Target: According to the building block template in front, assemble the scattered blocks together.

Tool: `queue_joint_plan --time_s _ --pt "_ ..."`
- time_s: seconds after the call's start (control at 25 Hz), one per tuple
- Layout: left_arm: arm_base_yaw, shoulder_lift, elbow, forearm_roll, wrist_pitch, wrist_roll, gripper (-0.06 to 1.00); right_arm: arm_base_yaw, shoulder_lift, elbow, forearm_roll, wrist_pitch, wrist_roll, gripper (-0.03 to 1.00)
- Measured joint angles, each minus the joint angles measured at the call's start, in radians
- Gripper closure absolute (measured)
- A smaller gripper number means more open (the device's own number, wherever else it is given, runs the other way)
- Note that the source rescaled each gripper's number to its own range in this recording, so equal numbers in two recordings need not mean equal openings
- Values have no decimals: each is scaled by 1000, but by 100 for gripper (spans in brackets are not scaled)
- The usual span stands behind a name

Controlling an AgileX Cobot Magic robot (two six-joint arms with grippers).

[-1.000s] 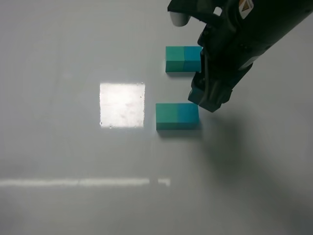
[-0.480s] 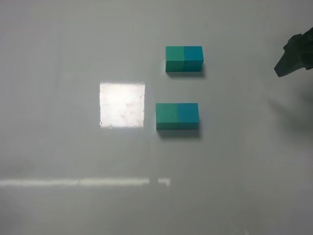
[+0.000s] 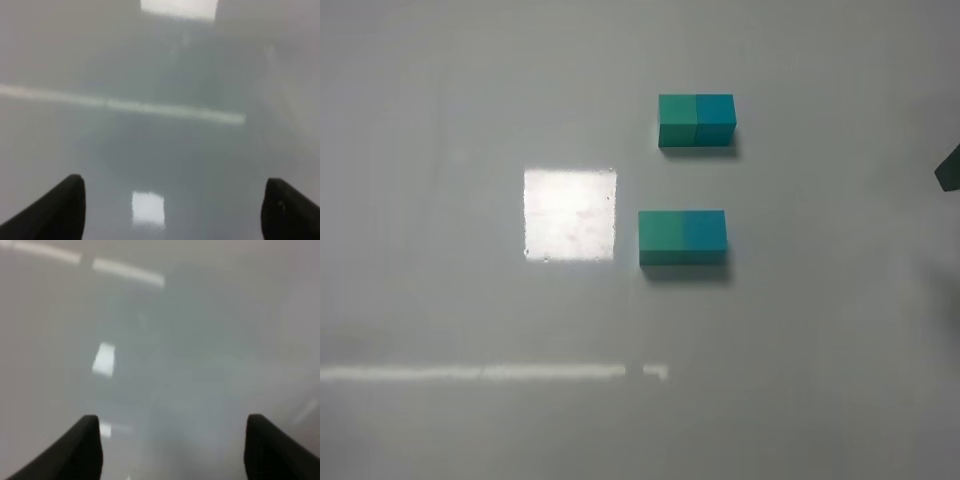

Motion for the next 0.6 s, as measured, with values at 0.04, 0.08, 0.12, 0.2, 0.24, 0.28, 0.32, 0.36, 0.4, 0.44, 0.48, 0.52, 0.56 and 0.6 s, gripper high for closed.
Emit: queue_joint_plan --time_s 0.04,0.08,0.12,0.2,0.24,0.28,0.32,0.36,0.4,0.44,0.48,0.52,0.56,0.6 --pt "0 0 0 0 0 0 8 0 -31 43 -3 -10 5 44" --pt "0 0 0 0 0 0 8 0 -58 85 -4 -19 6 44" --pt "0 0 0 0 0 0 8 0 -100 125 -4 -33 15 44" --pt "0 0 0 0 0 0 8 0 -160 193 -5 -54 27 44" --pt "0 0 0 0 0 0 8 0 -195 227 -6 -61 36 44" --pt "0 0 0 0 0 0 8 0 -238 259 -6 -66 49 44" --pt "0 0 0 0 0 0 8 0 -270 291 -6 -70 63 46" --pt "0 0 0 0 0 0 8 0 -302 316 -1 -70 70 48" --pt "0 0 0 0 0 0 8 0 -352 346 5 -71 76 50" --pt "0 0 0 0 0 0 8 0 -390 371 10 -73 79 50" --pt "0 0 0 0 0 0 8 0 -430 401 13 -73 83 51" --pt "0 0 0 0 0 0 8 0 -480 430 14 -75 93 51" --pt "0 0 0 0 0 0 8 0 -542 462 10 -81 103 51" --pt "0 0 0 0 0 0 8 0 -586 495 5 -87 109 51"
